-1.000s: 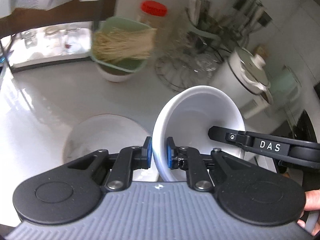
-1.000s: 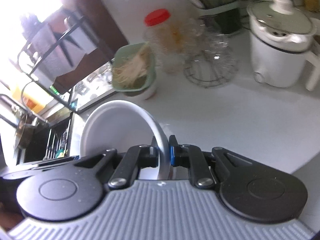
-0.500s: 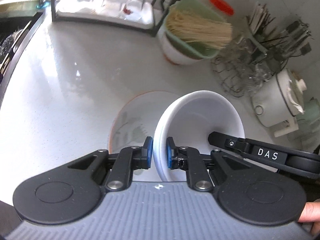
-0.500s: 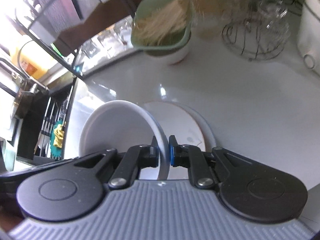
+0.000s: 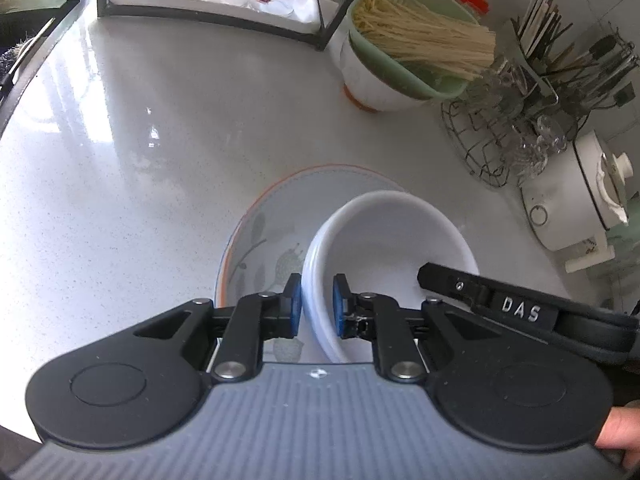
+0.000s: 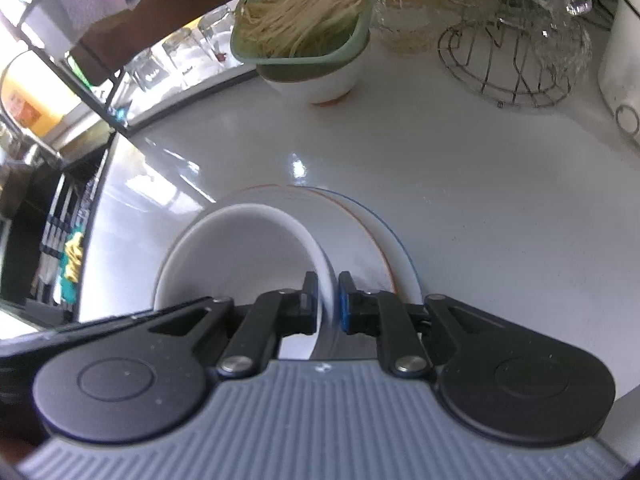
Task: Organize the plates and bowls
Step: 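Lower the white bowl onto the plate stack and open both grippers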
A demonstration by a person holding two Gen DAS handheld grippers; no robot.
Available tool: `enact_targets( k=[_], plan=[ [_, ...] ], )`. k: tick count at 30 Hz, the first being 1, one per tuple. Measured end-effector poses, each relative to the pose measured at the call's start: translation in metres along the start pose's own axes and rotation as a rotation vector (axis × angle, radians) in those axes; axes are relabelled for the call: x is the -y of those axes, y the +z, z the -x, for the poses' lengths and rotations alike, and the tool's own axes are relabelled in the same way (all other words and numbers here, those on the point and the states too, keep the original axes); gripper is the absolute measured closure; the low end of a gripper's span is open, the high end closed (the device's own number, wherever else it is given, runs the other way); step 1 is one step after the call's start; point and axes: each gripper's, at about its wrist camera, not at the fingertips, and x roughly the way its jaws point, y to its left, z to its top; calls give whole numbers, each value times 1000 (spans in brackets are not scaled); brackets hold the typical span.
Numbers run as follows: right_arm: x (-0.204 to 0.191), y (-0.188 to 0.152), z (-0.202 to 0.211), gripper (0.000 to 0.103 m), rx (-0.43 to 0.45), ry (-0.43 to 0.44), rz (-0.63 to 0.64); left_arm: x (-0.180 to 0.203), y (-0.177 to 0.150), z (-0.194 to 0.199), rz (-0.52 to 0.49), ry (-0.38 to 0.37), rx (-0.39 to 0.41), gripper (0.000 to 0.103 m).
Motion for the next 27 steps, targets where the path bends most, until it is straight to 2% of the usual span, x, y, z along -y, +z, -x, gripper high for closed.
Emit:
enact_targets(
  k=[2,4,6,7,10,12,20,27],
  plan=[
    [-1,0,1,88,8,3,17,-1,-1,0,5,-7,-3,85],
    [0,0,1,88,8,-2,21,2,-1,1,-5,13,-9,73],
    [2,1,5,88,12,7,23,5,-2,8,-2,33,25,59],
    [2,2,9,88,24,14,34,7,-3,12,-3,36,42,56],
    [5,3,27,83,69,12,53,15,-5,30,-19,52,88,56],
    [9,4,40,75,100,25,44,23,-6,47,-29,57,119,56],
    [26,1,120,74,257,106,77,66,-16,134,-92,94,285,56],
    [39,-20,204,74,429,185,143,111,-58,208,-129,129,422,56]
  ],
)
